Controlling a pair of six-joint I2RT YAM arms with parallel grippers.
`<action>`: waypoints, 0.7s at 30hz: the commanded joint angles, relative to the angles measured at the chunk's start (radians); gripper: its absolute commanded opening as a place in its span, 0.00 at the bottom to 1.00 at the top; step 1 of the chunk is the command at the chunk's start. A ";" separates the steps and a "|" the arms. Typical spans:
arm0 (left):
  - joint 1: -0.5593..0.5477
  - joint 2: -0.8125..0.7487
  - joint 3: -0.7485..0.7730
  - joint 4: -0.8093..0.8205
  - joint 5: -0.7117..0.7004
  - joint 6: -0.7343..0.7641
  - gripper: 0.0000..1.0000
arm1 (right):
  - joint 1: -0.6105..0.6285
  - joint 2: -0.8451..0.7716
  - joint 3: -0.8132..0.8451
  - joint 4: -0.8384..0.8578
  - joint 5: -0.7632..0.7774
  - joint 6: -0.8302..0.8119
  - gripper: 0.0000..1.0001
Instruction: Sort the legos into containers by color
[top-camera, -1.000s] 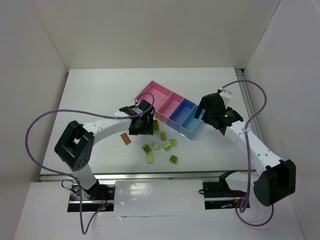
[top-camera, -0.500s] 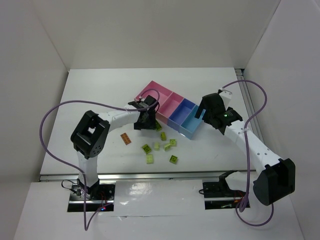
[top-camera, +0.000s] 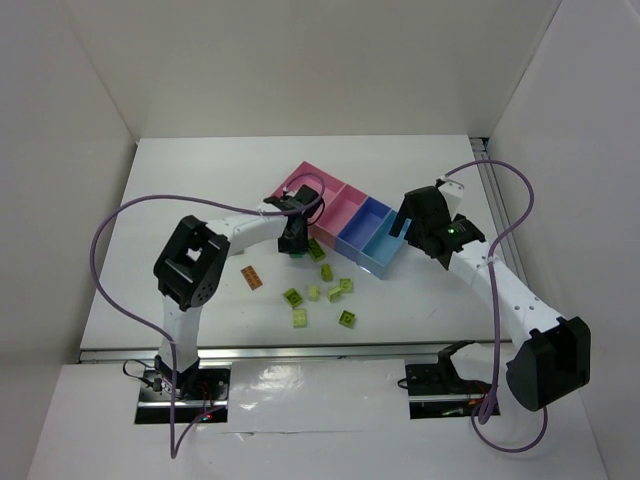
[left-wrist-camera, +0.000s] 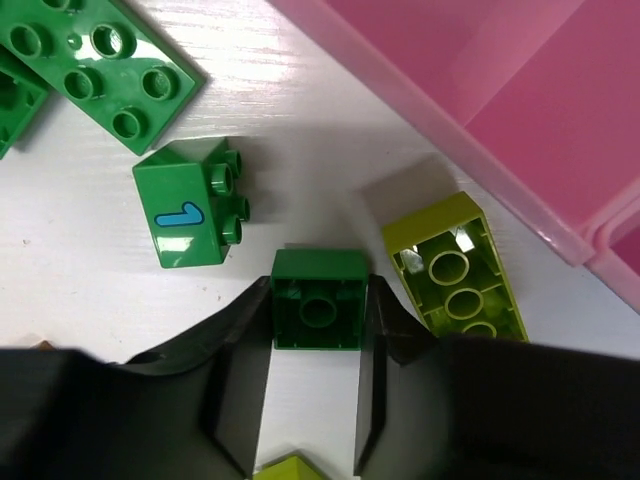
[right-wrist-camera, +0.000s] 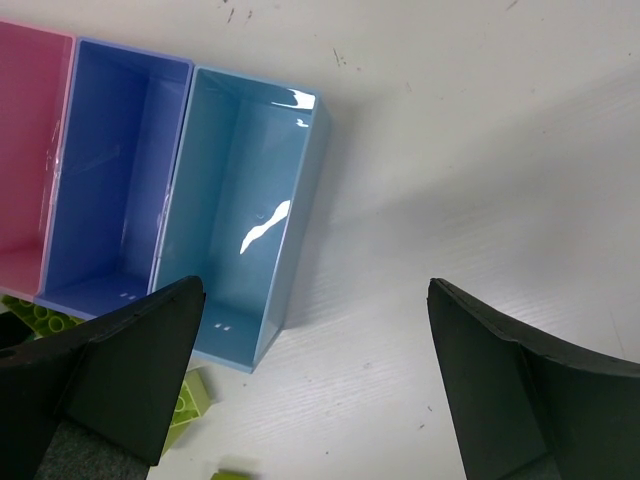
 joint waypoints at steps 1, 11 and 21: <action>-0.001 -0.003 0.034 -0.032 -0.022 0.025 0.40 | -0.004 -0.010 -0.003 0.013 0.009 0.015 1.00; -0.001 -0.210 0.086 -0.084 -0.033 0.076 0.31 | -0.004 -0.019 -0.006 0.023 -0.002 0.015 1.00; 0.045 0.163 0.658 -0.225 -0.065 0.122 0.53 | -0.013 -0.028 0.016 -0.006 -0.011 0.015 1.00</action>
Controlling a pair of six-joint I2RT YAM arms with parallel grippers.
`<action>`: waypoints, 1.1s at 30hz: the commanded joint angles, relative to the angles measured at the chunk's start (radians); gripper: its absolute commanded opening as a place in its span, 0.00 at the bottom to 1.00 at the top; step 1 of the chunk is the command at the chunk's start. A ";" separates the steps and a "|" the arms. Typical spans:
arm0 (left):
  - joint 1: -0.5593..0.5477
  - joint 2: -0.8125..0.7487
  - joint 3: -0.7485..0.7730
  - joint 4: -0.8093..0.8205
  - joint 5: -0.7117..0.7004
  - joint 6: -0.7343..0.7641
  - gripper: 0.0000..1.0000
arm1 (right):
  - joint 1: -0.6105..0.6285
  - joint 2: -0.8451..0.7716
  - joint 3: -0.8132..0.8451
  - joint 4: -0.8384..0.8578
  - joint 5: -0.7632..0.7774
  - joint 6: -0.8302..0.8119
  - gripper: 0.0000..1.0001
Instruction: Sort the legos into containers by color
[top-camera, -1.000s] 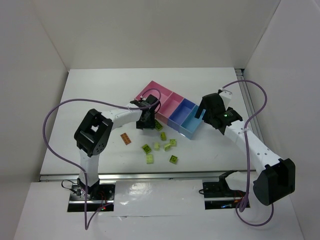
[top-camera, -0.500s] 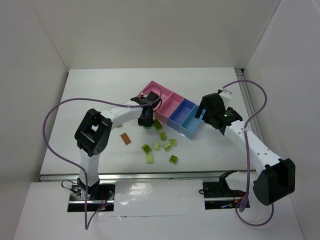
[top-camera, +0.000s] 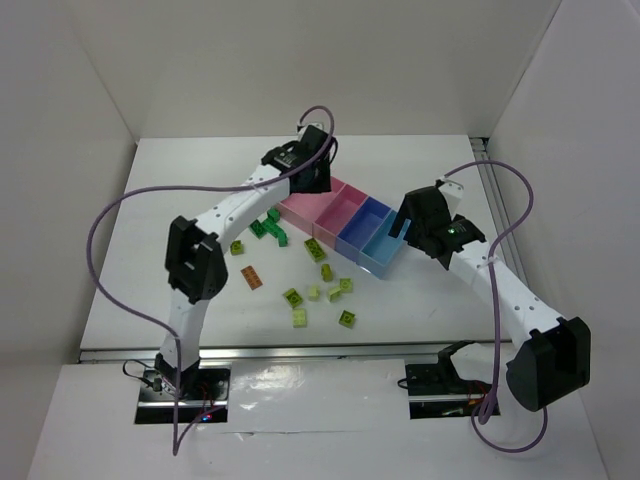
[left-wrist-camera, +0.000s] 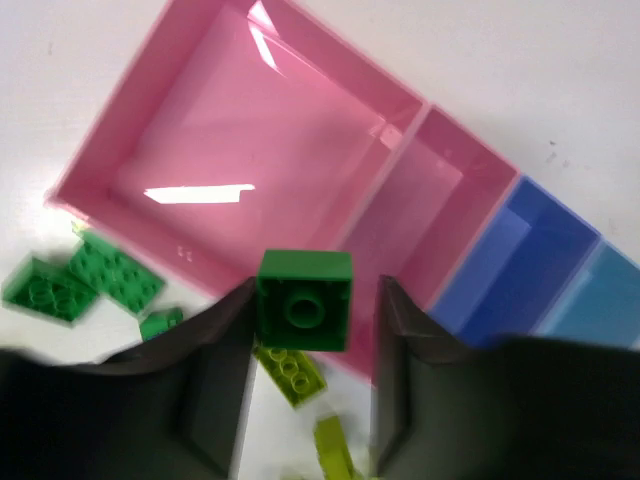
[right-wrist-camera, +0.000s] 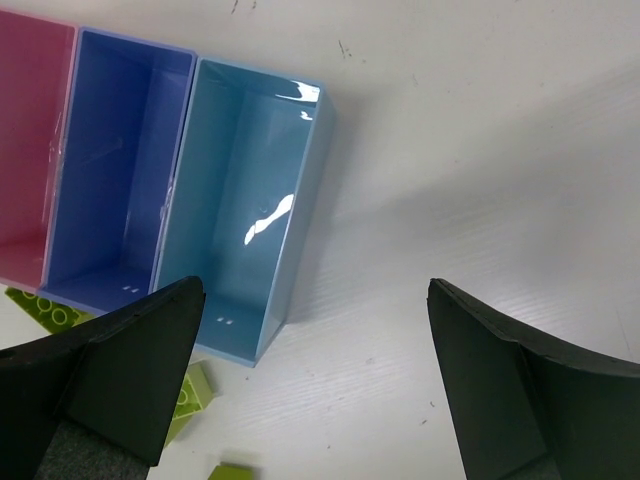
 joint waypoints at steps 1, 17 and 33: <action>0.034 0.189 0.222 -0.120 -0.014 0.019 0.64 | -0.007 -0.027 0.018 -0.005 0.009 0.015 1.00; 0.063 -0.200 -0.433 -0.019 -0.046 -0.106 0.74 | -0.016 -0.023 -0.048 0.037 -0.053 0.024 1.00; 0.095 -0.015 -0.404 0.056 0.029 -0.093 0.57 | -0.016 -0.033 -0.058 0.037 -0.043 0.024 1.00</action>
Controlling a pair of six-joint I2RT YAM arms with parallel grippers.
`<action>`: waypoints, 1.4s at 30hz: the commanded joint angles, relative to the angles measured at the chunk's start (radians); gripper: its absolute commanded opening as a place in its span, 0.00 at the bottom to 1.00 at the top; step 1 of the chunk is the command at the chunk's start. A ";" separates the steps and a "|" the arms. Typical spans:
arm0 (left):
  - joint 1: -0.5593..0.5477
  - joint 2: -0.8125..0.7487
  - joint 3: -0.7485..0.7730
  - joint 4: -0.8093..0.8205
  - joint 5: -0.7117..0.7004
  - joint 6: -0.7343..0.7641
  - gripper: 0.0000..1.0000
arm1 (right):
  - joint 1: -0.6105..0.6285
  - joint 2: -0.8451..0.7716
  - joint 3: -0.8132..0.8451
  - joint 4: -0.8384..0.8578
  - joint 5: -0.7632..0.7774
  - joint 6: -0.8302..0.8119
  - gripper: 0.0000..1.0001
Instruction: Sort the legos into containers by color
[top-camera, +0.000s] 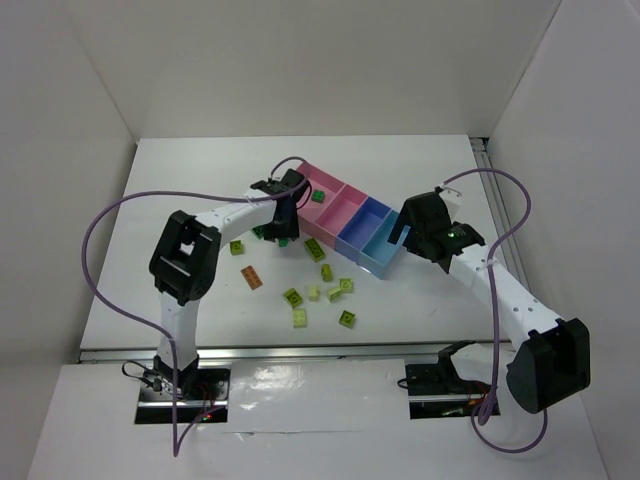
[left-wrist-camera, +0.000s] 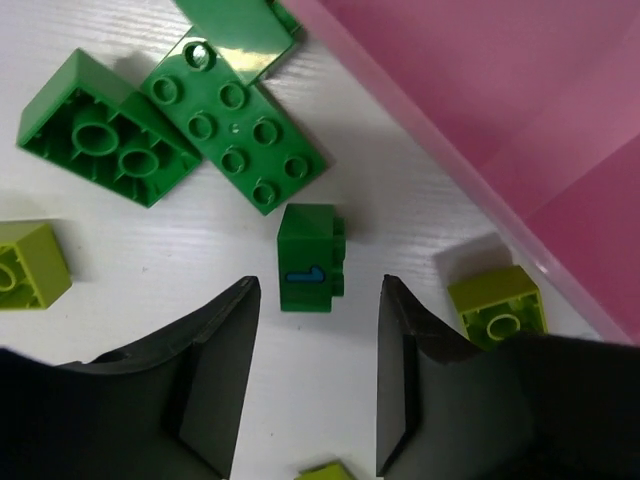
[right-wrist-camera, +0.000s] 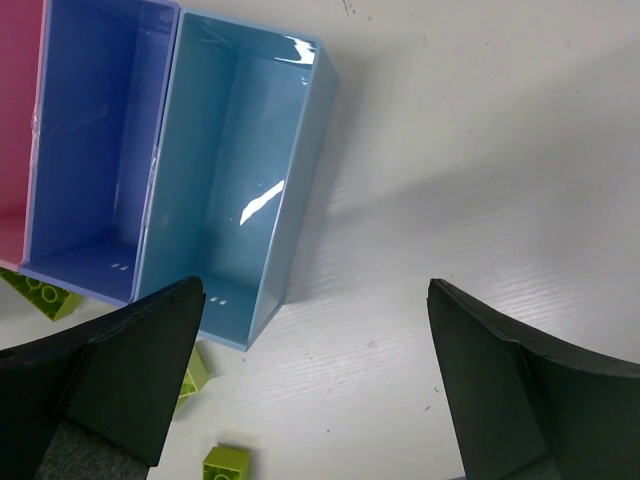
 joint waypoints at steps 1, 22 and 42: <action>0.007 0.043 0.068 0.017 0.013 -0.010 0.55 | -0.004 -0.022 -0.008 0.032 0.019 0.009 1.00; 0.027 -0.169 0.114 0.007 0.044 0.050 0.26 | -0.004 0.021 -0.028 0.069 -0.013 0.009 1.00; 0.111 -0.135 0.197 -0.132 -0.100 -0.136 0.74 | -0.004 0.001 -0.018 0.011 0.037 -0.001 1.00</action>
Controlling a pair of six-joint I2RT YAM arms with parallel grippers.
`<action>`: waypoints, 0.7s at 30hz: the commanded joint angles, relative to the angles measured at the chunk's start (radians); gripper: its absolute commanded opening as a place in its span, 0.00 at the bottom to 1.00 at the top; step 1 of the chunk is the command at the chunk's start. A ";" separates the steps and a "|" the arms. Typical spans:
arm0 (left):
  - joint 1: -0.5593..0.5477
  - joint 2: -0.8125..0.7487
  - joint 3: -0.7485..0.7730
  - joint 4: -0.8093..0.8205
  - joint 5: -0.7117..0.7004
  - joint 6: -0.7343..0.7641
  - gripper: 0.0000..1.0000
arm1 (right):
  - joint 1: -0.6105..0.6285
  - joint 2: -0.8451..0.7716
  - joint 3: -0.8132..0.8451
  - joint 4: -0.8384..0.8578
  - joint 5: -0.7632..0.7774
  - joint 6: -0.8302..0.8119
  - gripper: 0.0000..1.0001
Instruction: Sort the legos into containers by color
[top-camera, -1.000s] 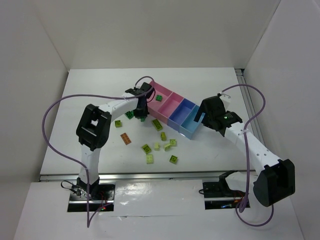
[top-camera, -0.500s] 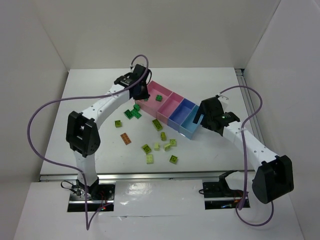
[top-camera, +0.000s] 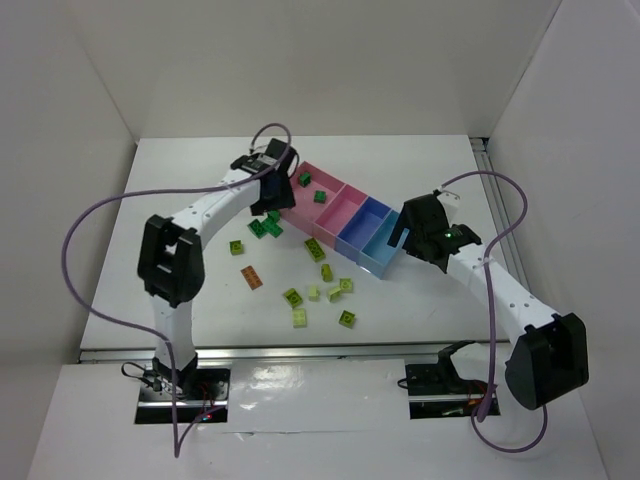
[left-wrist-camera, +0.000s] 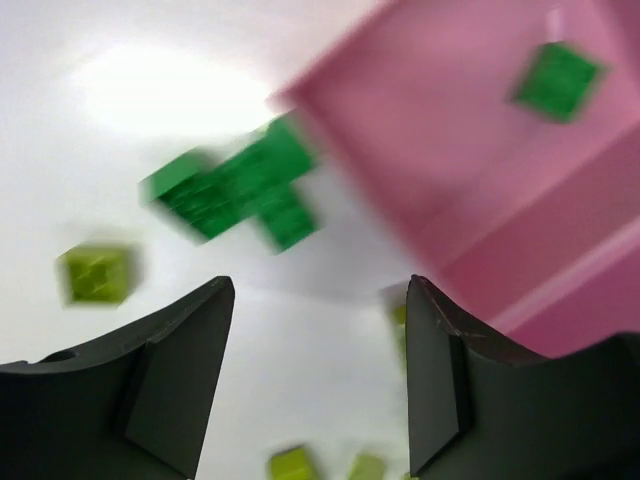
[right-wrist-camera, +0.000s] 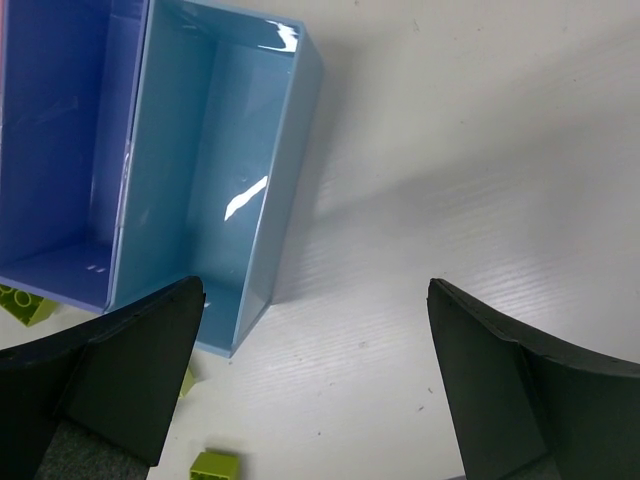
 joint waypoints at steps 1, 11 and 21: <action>0.083 -0.213 -0.183 -0.010 -0.078 -0.131 0.73 | -0.004 -0.007 -0.007 0.003 0.023 -0.003 1.00; 0.200 -0.036 -0.204 -0.027 0.062 -0.195 0.82 | -0.004 0.023 0.002 0.026 -0.020 -0.012 1.00; 0.209 0.061 -0.148 -0.050 0.086 -0.225 0.71 | -0.004 0.026 -0.007 0.016 -0.020 -0.012 1.00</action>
